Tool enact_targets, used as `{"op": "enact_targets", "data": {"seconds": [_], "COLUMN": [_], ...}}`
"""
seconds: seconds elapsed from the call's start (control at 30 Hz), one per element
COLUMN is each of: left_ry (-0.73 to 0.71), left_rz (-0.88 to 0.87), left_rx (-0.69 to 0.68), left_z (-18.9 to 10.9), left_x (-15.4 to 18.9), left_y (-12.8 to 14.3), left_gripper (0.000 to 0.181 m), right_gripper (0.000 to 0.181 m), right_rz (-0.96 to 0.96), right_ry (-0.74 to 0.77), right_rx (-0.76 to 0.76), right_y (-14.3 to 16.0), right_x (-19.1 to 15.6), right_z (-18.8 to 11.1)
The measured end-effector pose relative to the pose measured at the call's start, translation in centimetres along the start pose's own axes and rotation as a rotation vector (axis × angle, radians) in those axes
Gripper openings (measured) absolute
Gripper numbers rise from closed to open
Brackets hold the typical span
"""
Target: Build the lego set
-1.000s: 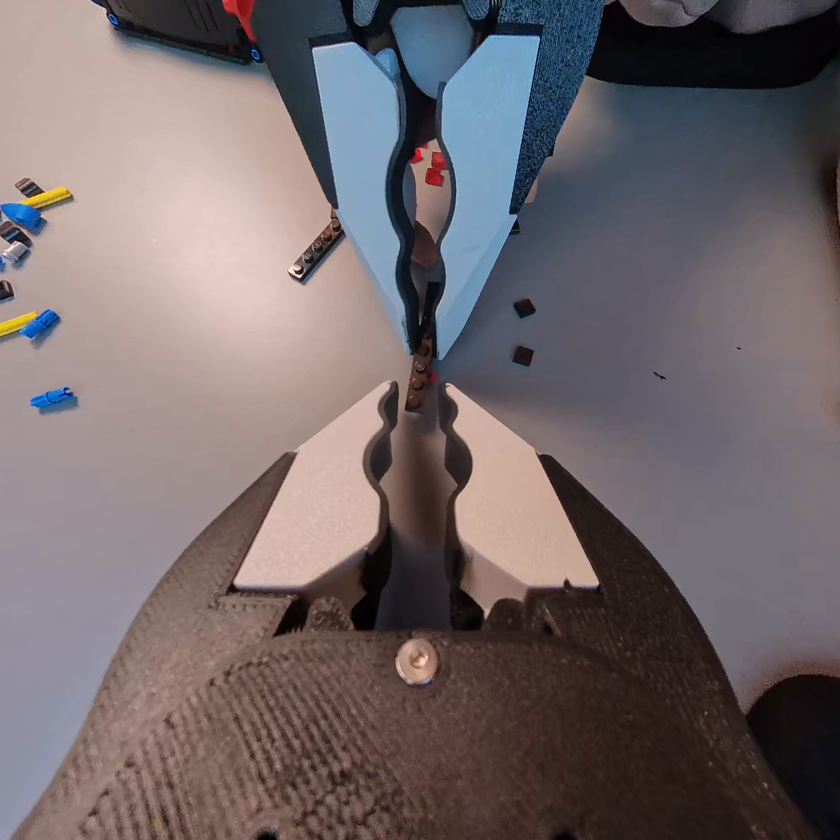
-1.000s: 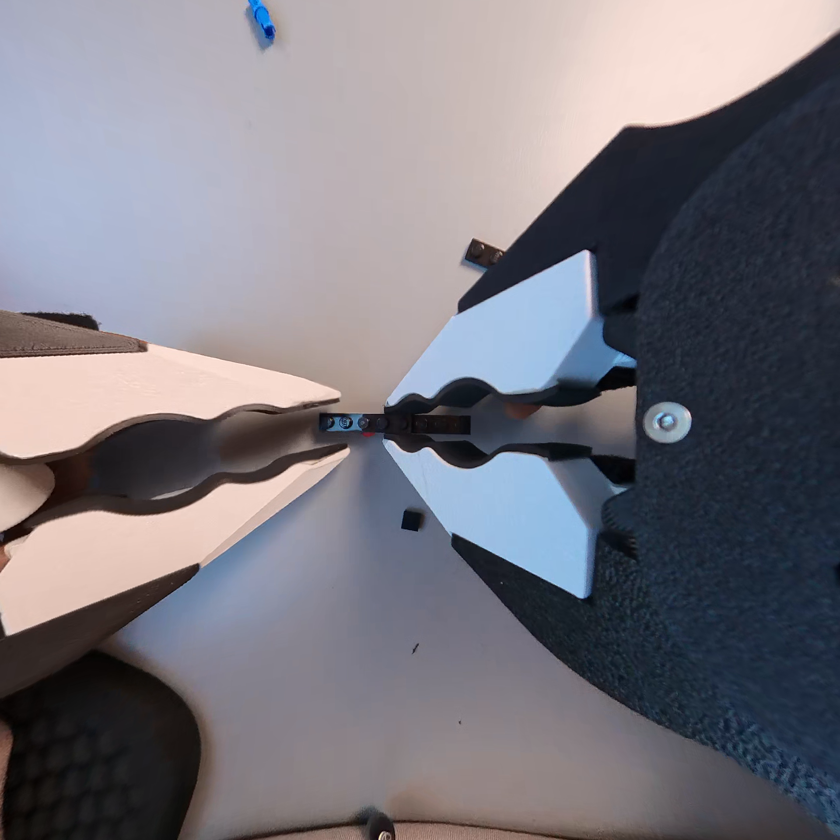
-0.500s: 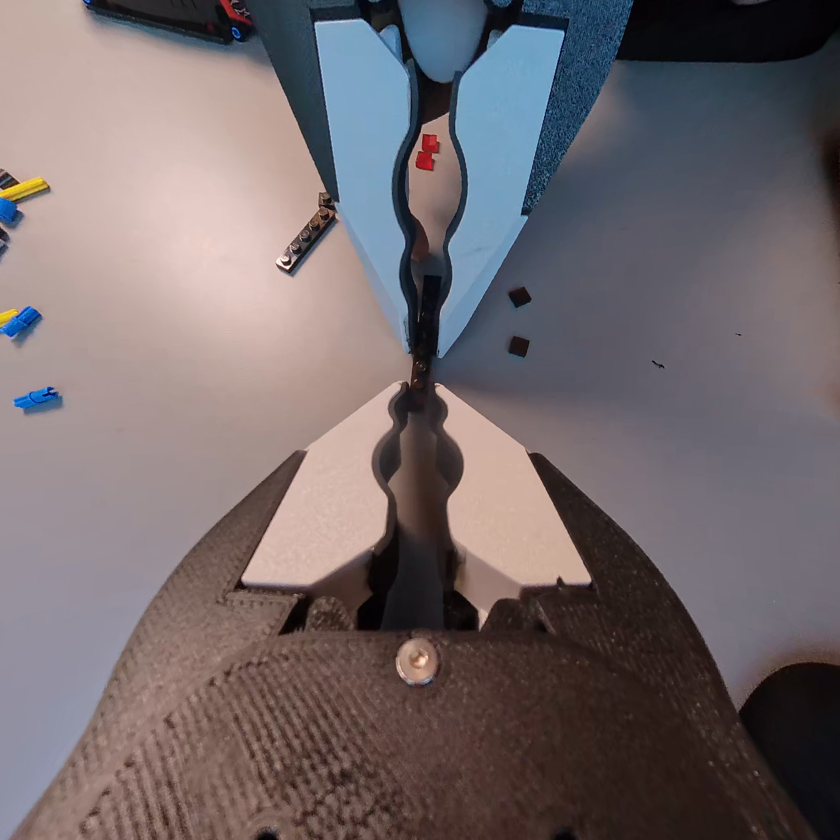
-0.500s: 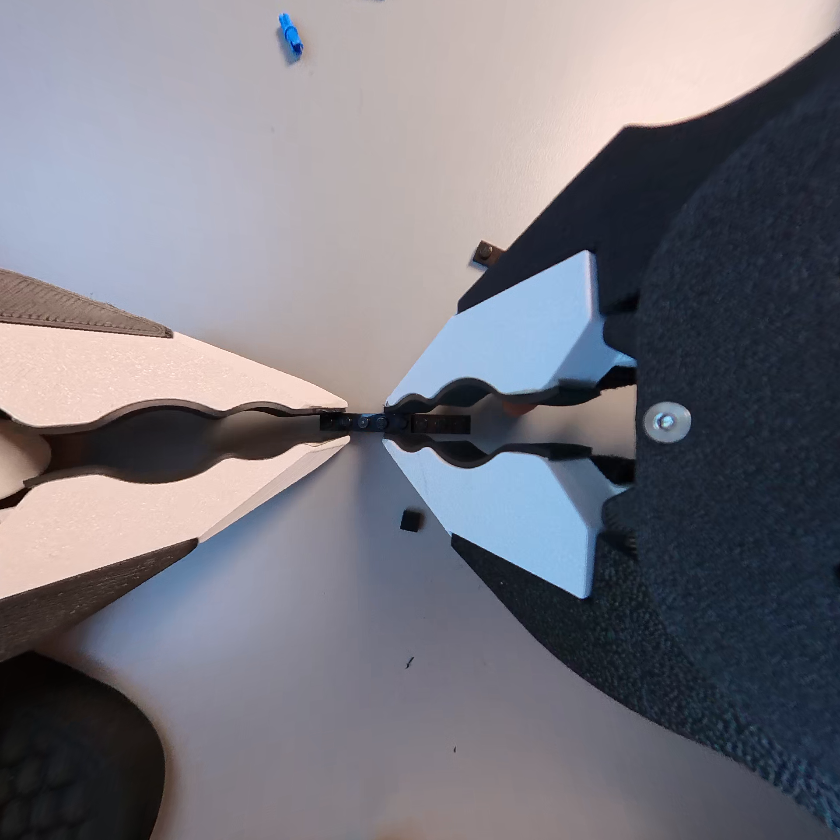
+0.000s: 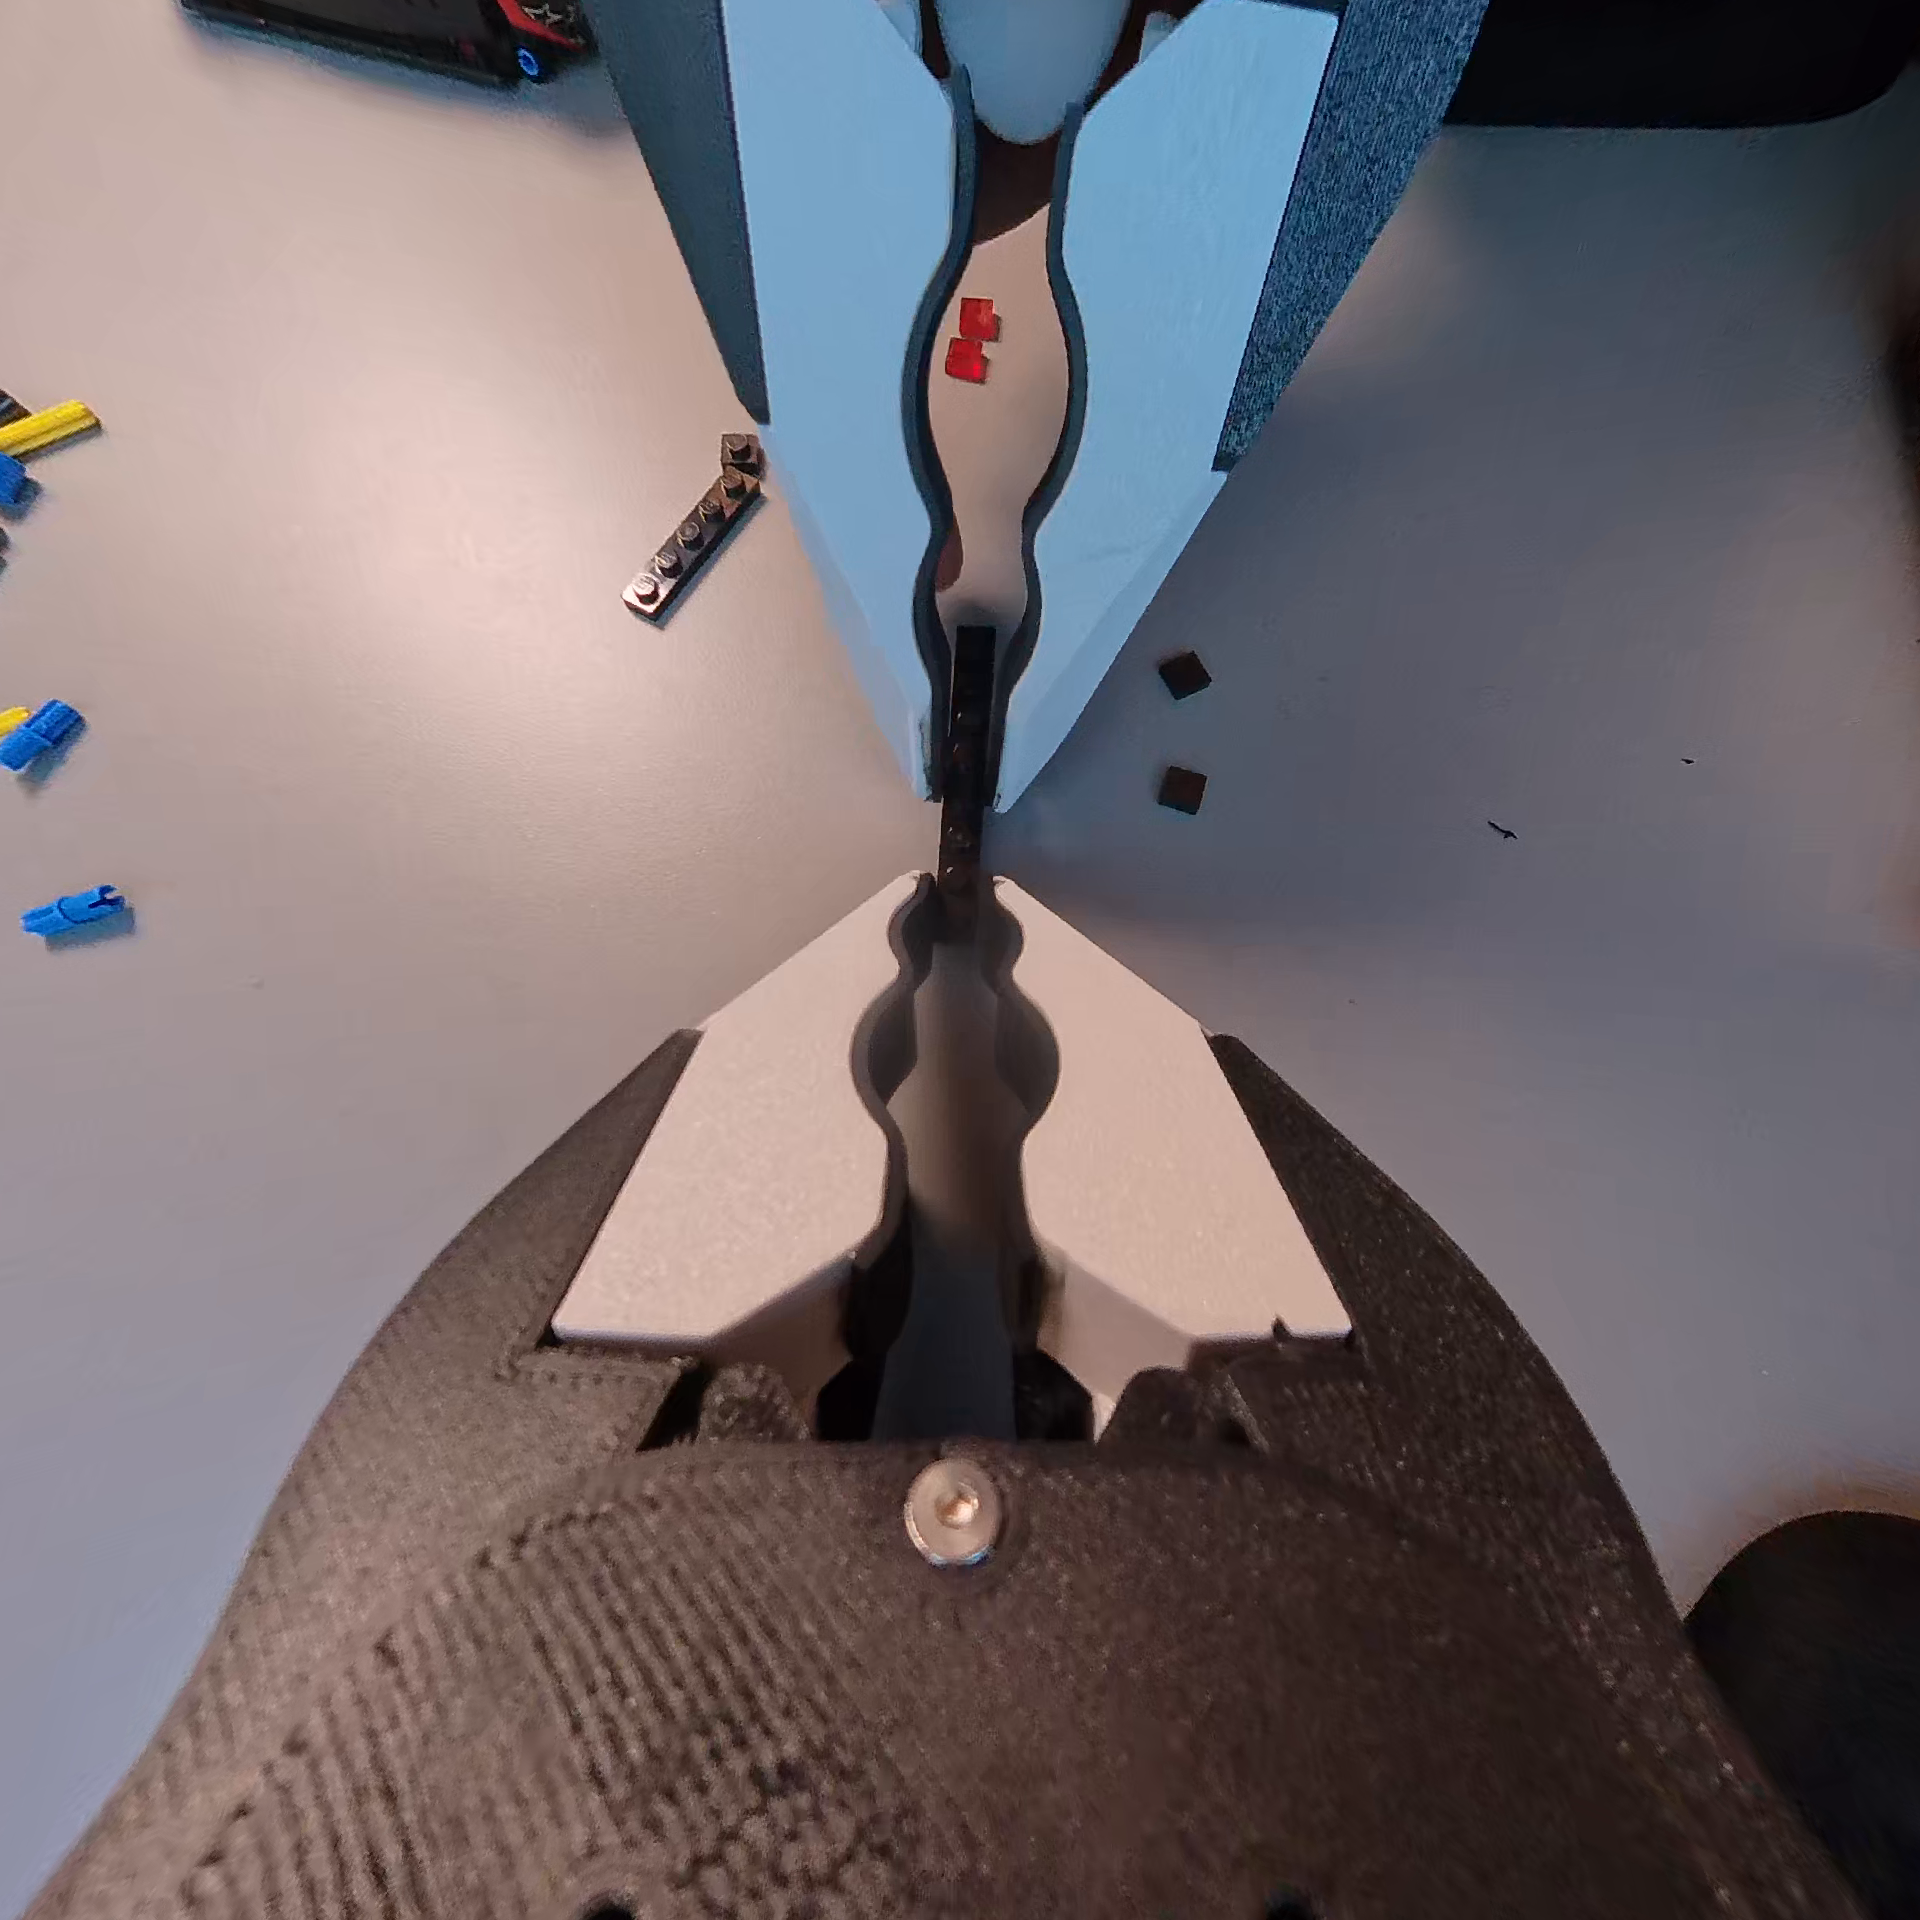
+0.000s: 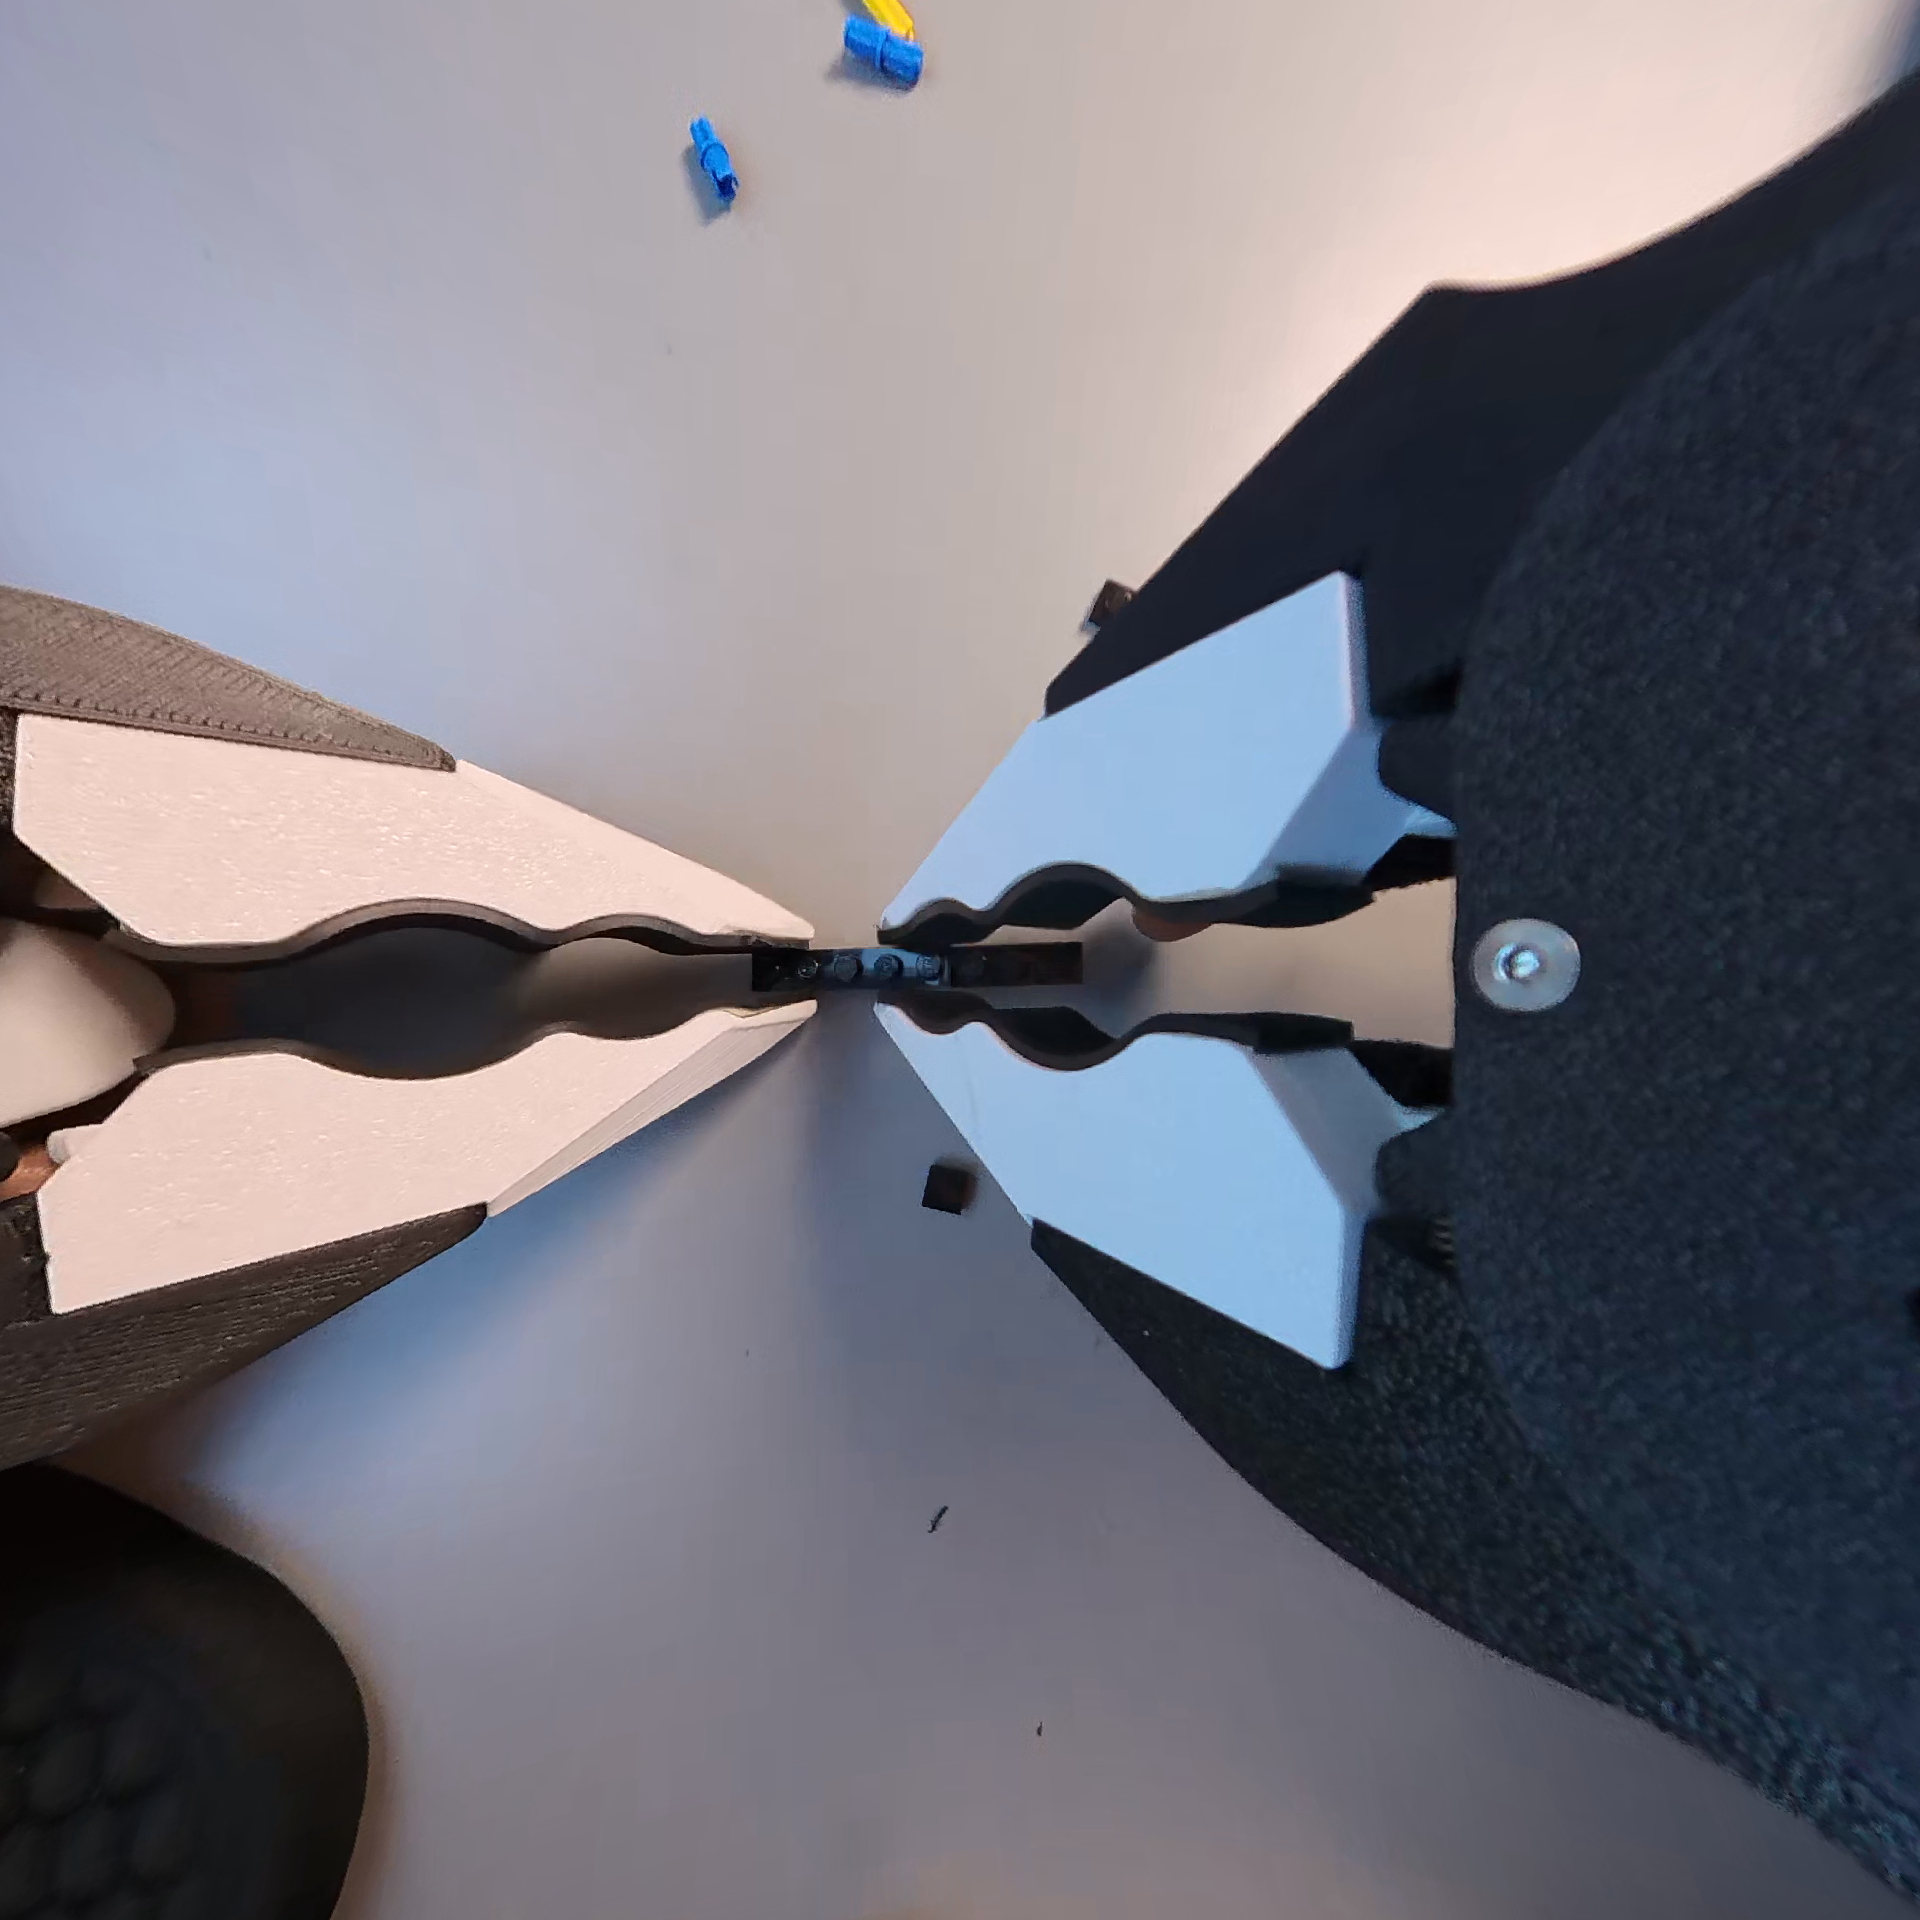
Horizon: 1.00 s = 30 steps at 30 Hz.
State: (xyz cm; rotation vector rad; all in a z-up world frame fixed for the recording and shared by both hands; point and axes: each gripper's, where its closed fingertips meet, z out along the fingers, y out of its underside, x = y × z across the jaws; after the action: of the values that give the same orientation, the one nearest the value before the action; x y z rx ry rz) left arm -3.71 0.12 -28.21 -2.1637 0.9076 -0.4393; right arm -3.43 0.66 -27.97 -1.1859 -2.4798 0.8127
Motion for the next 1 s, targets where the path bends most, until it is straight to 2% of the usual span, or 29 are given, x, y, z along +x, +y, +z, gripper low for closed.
{"op": "enact_targets", "data": {"seconds": [0.4,0.7,1.0], "left_ry": [0.005,0.004,0.024], "left_rz": [-0.018,-0.007,-0.001], "left_rx": [0.005,-0.111,-0.148], "left_z": [0.13,0.39,0.45], "left_x": [0.12,0.13,0.12], "left_y": [-0.23,0.25,0.19], "left_gripper": [0.006,0.006,0.006], "right_gripper": [0.005,0.005,0.006], "right_rz": [0.004,0.026,0.053], "right_ry": [-0.01,-0.011,-0.024], "right_rx": [-0.029,-0.037,-0.029], "right_y": [0.2,-0.01,0.04], "right_x": [-0.14,-0.06,-0.14], "right_z": [0.14,0.3,0.37]}}
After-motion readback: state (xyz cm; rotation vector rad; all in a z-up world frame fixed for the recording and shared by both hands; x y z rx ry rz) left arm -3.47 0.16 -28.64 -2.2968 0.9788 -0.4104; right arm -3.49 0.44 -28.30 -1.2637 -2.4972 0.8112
